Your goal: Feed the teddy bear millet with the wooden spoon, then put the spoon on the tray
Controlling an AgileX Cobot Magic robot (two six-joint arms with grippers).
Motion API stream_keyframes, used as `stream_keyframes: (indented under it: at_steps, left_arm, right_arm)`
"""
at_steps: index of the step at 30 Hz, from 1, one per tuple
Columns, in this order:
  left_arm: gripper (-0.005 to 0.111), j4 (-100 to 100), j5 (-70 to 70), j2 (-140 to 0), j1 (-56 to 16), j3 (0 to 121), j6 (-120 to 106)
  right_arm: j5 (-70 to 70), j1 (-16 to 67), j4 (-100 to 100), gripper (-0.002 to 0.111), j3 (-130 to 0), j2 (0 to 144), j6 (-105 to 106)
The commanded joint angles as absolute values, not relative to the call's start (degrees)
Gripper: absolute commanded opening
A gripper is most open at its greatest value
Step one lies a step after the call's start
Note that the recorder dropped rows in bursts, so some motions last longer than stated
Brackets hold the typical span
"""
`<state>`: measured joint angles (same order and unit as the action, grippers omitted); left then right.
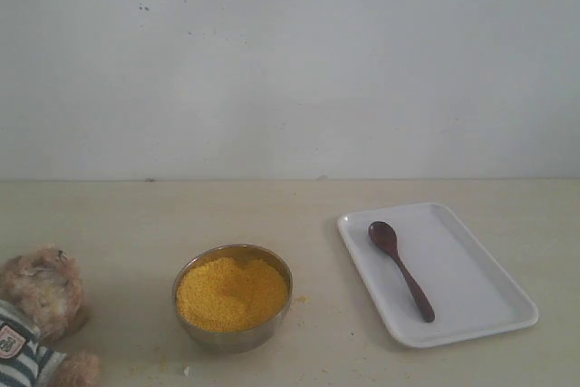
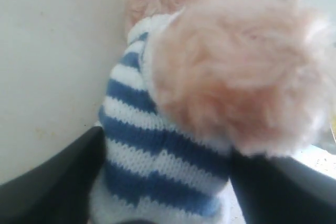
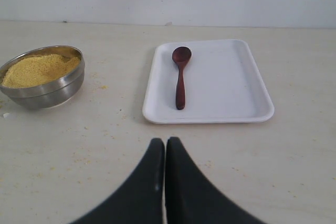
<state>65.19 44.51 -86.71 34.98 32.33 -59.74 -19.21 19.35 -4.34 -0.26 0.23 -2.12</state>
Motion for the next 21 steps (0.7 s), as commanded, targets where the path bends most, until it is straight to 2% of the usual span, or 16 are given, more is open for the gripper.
stream_keyframes:
  at_steps: [1,13,21]
  left_arm:
    - [0.063,62.3,45.6,-84.8,36.5,33.9,-56.9]
    - [0.062,63.1,46.2,-77.5,42.8,35.2,-49.7]
    - [0.052,84.0,56.9,-73.1,42.9,35.4,-49.5]
  right_arm:
    - [-18.7,18.9,-4.0,0.000,0.0,0.0,-2.4]
    - [-18.7,18.9,-4.0,0.000,0.0,0.0,-2.4]
    - [-18.7,18.9,-4.0,0.000,0.0,0.0,-2.4]
